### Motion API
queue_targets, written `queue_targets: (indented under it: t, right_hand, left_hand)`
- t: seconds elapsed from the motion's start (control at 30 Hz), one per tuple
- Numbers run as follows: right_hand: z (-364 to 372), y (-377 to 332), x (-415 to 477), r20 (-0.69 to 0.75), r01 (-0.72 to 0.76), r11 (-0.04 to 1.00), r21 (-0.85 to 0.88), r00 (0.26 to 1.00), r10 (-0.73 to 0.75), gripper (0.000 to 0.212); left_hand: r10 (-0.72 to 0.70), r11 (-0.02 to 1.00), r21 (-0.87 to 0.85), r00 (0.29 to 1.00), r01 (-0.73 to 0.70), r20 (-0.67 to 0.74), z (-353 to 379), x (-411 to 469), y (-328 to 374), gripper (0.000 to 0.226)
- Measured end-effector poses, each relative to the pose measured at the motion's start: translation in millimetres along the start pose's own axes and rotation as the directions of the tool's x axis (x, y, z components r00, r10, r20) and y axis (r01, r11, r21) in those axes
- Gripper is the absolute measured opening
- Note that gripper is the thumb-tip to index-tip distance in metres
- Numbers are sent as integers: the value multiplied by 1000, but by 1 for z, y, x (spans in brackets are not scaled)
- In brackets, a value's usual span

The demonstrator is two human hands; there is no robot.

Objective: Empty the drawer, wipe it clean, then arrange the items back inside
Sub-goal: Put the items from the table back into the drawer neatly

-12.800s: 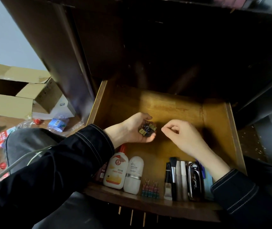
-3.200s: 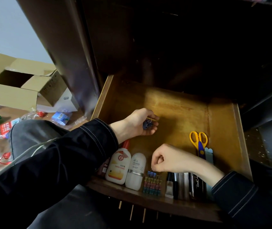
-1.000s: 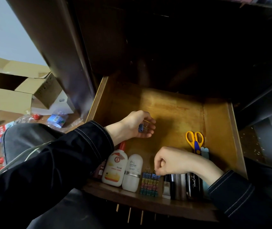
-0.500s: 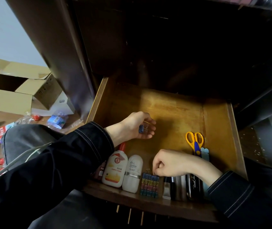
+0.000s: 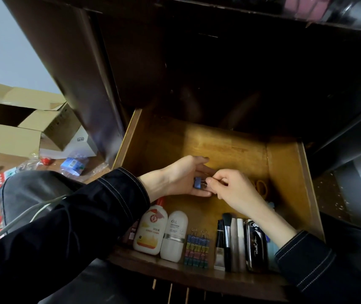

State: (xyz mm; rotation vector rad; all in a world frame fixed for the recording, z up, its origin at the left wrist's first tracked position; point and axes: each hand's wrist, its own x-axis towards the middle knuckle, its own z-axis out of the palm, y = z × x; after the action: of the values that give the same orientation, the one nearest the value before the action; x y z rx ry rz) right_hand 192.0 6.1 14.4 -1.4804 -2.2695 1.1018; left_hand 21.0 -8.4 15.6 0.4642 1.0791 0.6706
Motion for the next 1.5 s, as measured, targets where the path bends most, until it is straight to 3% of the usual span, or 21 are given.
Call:
queue_targets:
  t: [0.2,0.27,0.33,0.4,0.47,0.57,0.9,1.5]
  right_hand:
    - [0,3,3,23,28,998,63,999,-30,22]
    - [-3,5,3,24,31,996,82,999,-33,15]
    - [-5,6,2,51,38,999,16,998,-39,12]
    - [-4,7,0,149,62,989,-132,988,-42,12]
    - [1,6,-3,285,98,968,-232,958,-29,12]
    - [9,6,-6,438,143,950,-278,899,-7,11]
    - [19,6,-9,583,202,929,-309,812,17,12]
    - [25,10,-8,628,183,953,-242,778,10,9]
  left_hand:
    - [48,998,33,998,-49,29,-2,3,-1,40]
    - [147,952,281,985,-117,-88,-4,6,0,31]
    - [341,760,634,919,-144,-200,-7,7,0,23]
    - [492,512,854,848,-98,-198,-11,5,-2,21]
    - [526,335,942,835,-32,-159,-12,2,-5,22]
    - [500,230,972,852,43,-156,-12,1,-9,25]
    - [474,229,971,864,66,-170,-10,2,-8,22]
    - [484,235,971,862,38,-151,-13,3,-10,25]
